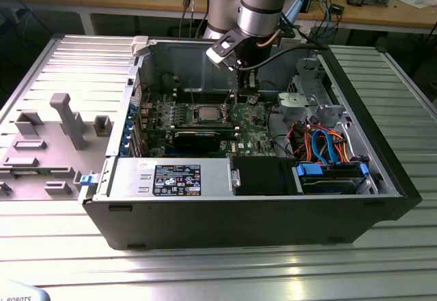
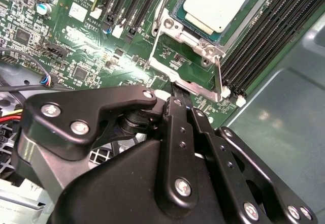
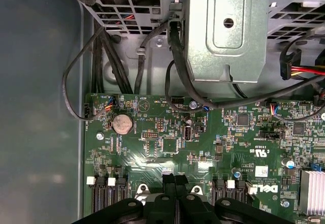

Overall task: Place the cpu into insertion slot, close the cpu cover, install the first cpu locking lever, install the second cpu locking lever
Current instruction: 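Close the cpu cover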

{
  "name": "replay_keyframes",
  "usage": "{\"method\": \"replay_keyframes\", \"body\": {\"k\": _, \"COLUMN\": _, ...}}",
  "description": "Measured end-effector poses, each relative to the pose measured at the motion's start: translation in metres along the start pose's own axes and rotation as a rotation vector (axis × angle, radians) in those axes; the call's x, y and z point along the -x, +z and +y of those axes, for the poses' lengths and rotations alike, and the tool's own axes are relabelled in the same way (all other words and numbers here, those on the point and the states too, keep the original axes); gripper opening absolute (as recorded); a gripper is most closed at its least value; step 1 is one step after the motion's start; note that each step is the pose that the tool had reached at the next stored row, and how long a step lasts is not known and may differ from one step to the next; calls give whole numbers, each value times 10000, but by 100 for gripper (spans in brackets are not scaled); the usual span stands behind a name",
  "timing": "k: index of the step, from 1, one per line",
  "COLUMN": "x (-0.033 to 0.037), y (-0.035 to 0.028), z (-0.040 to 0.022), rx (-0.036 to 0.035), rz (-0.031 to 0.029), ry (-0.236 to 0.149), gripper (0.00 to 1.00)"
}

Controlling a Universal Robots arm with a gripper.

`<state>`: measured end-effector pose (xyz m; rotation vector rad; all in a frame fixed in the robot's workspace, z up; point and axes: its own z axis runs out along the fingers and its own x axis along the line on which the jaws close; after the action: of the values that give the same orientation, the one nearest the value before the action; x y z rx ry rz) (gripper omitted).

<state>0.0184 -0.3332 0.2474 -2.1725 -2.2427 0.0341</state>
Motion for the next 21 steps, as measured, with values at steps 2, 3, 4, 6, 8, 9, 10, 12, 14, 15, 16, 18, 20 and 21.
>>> {"method": "replay_keyframes", "body": {"k": 2, "x": 0, "y": 0, "z": -4, "rx": 0, "rz": 0, "ry": 1, "gripper": 11}}
{"method": "replay_keyframes", "body": {"k": 3, "x": 0, "y": 0, "z": -6, "rx": 0, "rz": 0, "ry": 0, "gripper": 11}}
{"method": "replay_keyframes", "body": {"k": 4, "x": 0, "y": 0, "z": -7, "rx": 0, "rz": 0, "ry": -1, "gripper": 11}}
{"method": "replay_keyframes", "body": {"k": 6, "x": 0, "y": 0, "z": -11, "rx": 0, "rz": 0, "ry": 0, "gripper": 11}}
{"method": "replay_keyframes", "body": {"k": 8, "x": -1, "y": 0, "z": -17, "rx": 0, "rz": 0, "ry": -1, "gripper": 11}}
{"method": "replay_keyframes", "body": {"k": 9, "x": -1, "y": 1, "z": -21, "rx": 0, "rz": 0, "ry": 0, "gripper": 11}}
{"method": "replay_keyframes", "body": {"k": 10, "x": -1, "y": 1, "z": -24, "rx": 1, "rz": 0, "ry": 0, "gripper": 11}}
{"method": "replay_keyframes", "body": {"k": 12, "x": -2, "y": 2, "z": -57, "rx": 0, "rz": 0, "ry": -3, "gripper": 11}}
{"method": "replay_keyframes", "body": {"k": 14, "x": -3, "y": 3, "z": -94, "rx": 0, "rz": 0, "ry": -1, "gripper": 11}}
{"method": "replay_keyframes", "body": {"k": 15, "x": -3, "y": 3, "z": -98, "rx": 0, "rz": 0, "ry": 0, "gripper": 11}}
{"method": "replay_keyframes", "body": {"k": 16, "x": -3, "y": 3, "z": -100, "rx": 0, "rz": 0, "ry": 0, "gripper": 11}}
{"method": "replay_keyframes", "body": {"k": 18, "x": -3, "y": 3, "z": -103, "rx": 0, "rz": -1, "ry": 0, "gripper": 11}}
{"method": "replay_keyframes", "body": {"k": 20, "x": -3, "y": 3, "z": -109, "rx": 0, "rz": 0, "ry": -1, "gripper": 11}}
{"method": "replay_keyframes", "body": {"k": 21, "x": -4, "y": 3, "z": -118, "rx": 0, "rz": -1, "ry": 0, "gripper": 11}}
